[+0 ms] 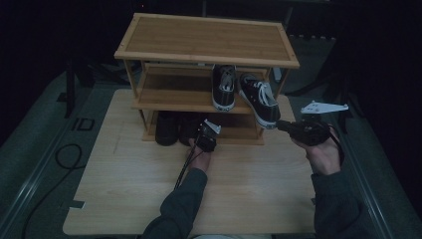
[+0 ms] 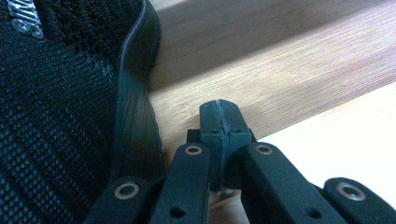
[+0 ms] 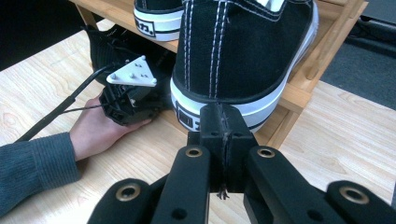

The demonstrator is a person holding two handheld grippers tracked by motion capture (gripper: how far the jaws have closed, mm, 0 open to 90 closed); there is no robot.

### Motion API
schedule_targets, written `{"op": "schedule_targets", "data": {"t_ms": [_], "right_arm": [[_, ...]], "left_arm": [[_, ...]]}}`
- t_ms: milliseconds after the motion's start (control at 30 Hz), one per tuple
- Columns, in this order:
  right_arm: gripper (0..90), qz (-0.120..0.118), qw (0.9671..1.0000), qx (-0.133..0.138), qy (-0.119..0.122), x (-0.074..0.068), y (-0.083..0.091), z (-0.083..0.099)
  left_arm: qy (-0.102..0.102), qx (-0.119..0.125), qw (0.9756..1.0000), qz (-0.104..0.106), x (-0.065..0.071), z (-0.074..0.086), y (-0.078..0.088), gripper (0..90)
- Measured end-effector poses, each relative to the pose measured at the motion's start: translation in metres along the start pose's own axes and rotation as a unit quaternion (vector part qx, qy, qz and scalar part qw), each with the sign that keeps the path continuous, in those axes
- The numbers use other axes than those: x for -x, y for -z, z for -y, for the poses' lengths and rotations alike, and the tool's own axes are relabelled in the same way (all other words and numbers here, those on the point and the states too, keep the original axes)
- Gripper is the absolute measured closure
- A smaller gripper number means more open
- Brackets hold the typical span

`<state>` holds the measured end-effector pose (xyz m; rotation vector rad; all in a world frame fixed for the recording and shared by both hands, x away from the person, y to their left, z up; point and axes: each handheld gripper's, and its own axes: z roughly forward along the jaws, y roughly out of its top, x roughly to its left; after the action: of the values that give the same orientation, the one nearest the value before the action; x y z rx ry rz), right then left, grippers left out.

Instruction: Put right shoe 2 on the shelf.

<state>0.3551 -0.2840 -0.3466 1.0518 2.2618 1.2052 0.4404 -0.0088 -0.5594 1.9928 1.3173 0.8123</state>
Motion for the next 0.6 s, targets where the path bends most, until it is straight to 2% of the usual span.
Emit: {"op": "schedule_targets", "data": {"t_ms": [267,500,600], "right_arm": [[89.6,0.007,1.0000,0.001,-0.004,-0.0022,-0.0018,0.0003],[89.6,-0.001,1.0000,-0.002,0.002,-0.0079,-0.0083,0.0011],[89.8,0.006,0.9999,0.004,0.008,-0.0100,-0.0085,-0.0013]], "left_arm": [[0.000,0.000,1.0000,0.000,0.0000,0.0000,0.0000,90.0],[0.001,0.000,1.0000,0.000,-0.0001,0.0000,-0.0001,90.0],[-0.001,-0.001,1.0000,0.001,-0.0001,0.0000,0.0001,90.0]]}}
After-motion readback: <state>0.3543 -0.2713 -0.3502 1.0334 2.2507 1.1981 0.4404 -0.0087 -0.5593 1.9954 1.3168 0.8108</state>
